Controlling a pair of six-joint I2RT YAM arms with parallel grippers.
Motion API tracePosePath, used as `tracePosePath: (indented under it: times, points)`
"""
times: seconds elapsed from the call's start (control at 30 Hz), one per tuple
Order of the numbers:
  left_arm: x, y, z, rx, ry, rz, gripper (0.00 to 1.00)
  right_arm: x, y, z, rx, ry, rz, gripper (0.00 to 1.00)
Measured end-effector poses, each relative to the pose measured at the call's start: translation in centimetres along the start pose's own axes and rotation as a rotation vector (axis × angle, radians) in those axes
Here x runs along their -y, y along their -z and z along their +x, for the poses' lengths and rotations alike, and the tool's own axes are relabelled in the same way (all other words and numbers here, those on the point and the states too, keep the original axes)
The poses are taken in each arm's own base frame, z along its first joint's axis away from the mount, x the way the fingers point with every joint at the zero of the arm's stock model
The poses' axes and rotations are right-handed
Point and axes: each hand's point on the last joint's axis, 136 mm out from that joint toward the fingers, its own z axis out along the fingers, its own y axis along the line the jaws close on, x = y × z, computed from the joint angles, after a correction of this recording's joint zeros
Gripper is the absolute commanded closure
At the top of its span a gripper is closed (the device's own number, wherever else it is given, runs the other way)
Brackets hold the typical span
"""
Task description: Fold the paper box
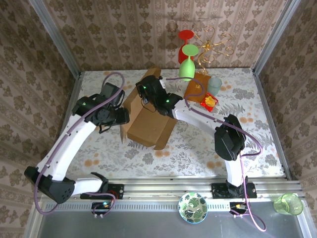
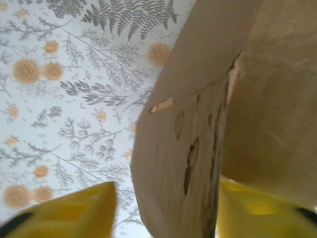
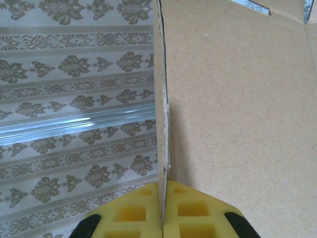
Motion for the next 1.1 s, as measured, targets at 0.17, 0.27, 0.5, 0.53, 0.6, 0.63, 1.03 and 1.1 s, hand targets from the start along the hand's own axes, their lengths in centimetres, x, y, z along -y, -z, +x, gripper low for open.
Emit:
tracePosePath:
  times: [0.17, 0.27, 0.5, 0.53, 0.6, 0.63, 1.03, 1.1]
  points:
    - [-0.8, -0.5, -0.5, 0.023, -0.066, -0.059, 1.0, -0.1, 0.0, 0.0, -0.001, -0.003, -0.003, 0.82]
    - [-1.2, -1.0, -0.7, 0.051, -0.125, -0.085, 1.0, 0.0, 0.2, 0.2, -0.027, -0.006, -0.007, 0.58]
    - [-2.0, -1.9, -0.8, 0.131, -0.308, -0.063, 1.0, 2.2, 3.2, -1.8, -0.106, 0.018, 0.002, 0.35]
    - [-2.0, -1.9, -1.0, 0.148, -0.333, -0.052, 1.0, 2.7, 3.8, -2.4, -0.116, 0.022, 0.002, 0.35]
    - [-1.8, -2.1, -1.3, 0.172, -0.383, -0.033, 1.0, 3.7, 4.9, -3.5, -0.124, 0.027, 0.001, 0.35]
    - [-1.7, -2.3, -1.3, 0.178, -0.413, -0.023, 1.0, 4.2, 5.6, -4.1, -0.128, 0.027, -0.003, 0.35]
    - [-1.9, -5.3, -2.3, 0.162, -0.586, 0.055, 1.0, 2.9, 8.6, -5.8, -0.145, 0.056, -0.087, 0.35]
    - [-1.6, -5.5, -2.4, 0.164, -0.617, 0.076, 1.0, 3.1, 8.3, -5.7, -0.15, 0.052, -0.088, 0.38]
